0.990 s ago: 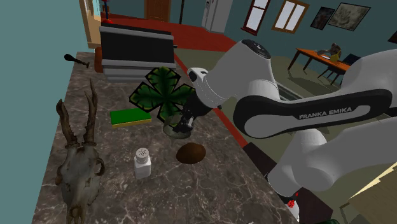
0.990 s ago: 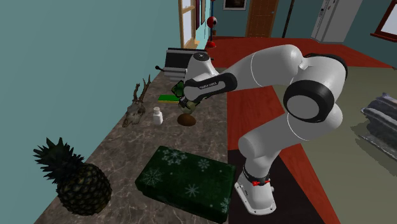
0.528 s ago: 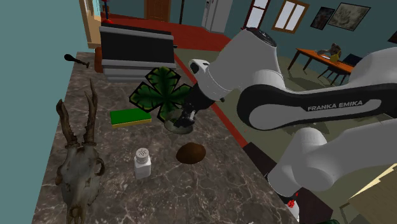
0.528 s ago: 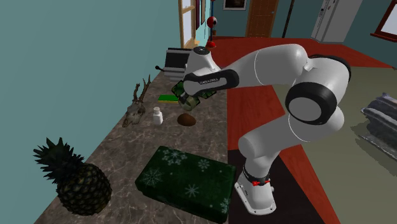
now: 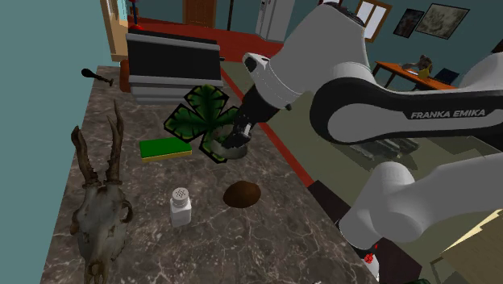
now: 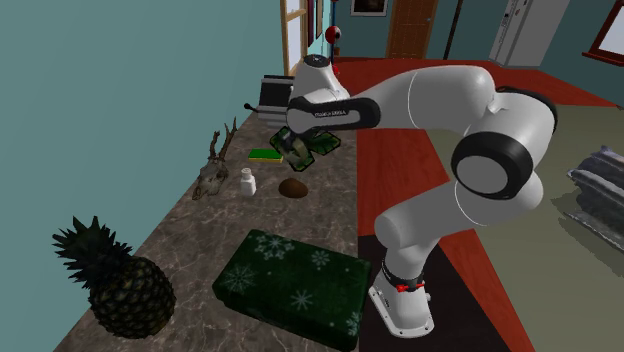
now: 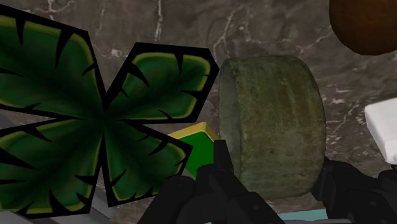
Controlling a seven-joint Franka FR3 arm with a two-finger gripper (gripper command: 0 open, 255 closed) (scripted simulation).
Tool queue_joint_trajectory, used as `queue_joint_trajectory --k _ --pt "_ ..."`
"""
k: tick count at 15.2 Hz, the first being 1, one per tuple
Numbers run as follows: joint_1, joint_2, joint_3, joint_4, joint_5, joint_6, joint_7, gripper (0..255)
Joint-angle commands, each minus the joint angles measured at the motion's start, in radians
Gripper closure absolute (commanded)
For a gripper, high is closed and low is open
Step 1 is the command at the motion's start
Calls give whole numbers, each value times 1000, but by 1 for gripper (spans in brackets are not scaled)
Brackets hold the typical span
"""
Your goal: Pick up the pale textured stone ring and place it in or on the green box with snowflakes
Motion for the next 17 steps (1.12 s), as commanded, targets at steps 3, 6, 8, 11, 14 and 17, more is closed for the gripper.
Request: queue_joint_trajectory --k 3,6,8,11,14,17 --pt "-2 -9 -10 45 -4 -54 -3 255" --pt "-4 -11 -16 83 -8 -95 -5 255" --pt "-6 -12 -20 110 -11 -122 -6 255" --pt "-9 -10 -26 151 -15 -161 -7 255" --pt "-12 -7 -31 193 -19 -200 -8 255" --pt "-15 -2 -35 237 -23 -239 -9 255"
